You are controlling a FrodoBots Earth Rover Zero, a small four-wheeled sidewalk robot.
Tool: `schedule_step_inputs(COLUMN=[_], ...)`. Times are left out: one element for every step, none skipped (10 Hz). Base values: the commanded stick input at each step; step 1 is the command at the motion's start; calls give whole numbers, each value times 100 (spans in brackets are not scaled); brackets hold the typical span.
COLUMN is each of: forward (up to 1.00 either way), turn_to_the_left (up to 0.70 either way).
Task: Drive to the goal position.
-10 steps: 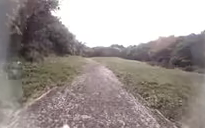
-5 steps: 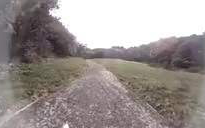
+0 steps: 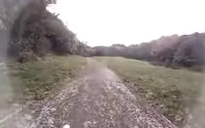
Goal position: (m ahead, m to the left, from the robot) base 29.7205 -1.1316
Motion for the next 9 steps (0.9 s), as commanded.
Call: schedule_step_inputs(forward=[85, 85, 85, 85, 85, 85, 85, 85, 85], turn_to_the_left=[0, 0, 0, 0, 0, 0, 0, 0, 0])
